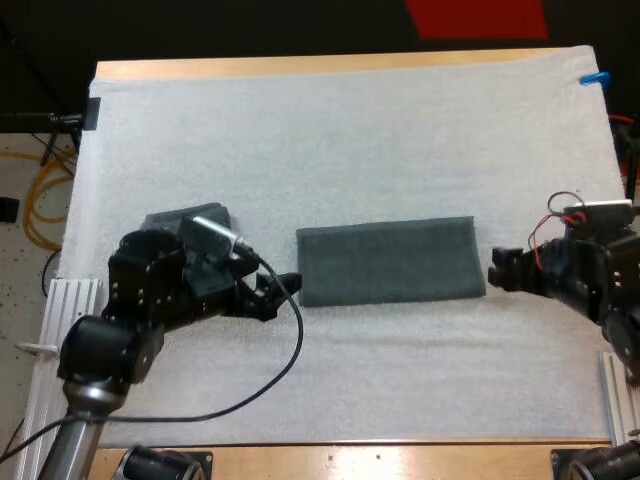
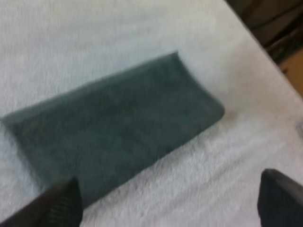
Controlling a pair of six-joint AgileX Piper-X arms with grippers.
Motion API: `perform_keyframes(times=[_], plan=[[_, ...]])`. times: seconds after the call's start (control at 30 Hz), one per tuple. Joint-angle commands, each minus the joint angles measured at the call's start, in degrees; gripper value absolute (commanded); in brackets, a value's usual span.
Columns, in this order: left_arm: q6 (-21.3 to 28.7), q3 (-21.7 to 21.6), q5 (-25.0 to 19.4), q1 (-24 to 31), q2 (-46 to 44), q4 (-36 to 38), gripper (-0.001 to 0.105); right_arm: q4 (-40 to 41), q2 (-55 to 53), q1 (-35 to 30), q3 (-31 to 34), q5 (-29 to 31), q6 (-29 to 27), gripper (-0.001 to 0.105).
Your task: Pick towel from pile fold and stack
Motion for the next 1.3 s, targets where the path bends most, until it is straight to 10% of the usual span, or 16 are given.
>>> perform_keyframes(times=[0.0, 0.2, 0.53, 1.27], plan=[[-0.23, -0.44, -1.12, 0.03, -0.57, 1.47, 0.074, 1.6, 0.6, -0.28, -0.31, 0.37, -0.69, 0.069], [-0.59, -0.44, -1.13, 0.03, -0.79, 1.71, 0.074, -4.72, 10.05, -1.69, -0.45, -1.02, -0.42, 0.069], [-1.8, -0.44, -1.03, 0.03, -0.79, 1.71, 0.074, -8.34, 32.11, -13.31, -4.53, -22.59, -0.72, 0.069], [-2.28, -0.44, -1.03, 0.03, -0.79, 2.73, 0.073, -13.31, 49.81, -10.61, -4.99, -42.9, 4.06, 0.067]])
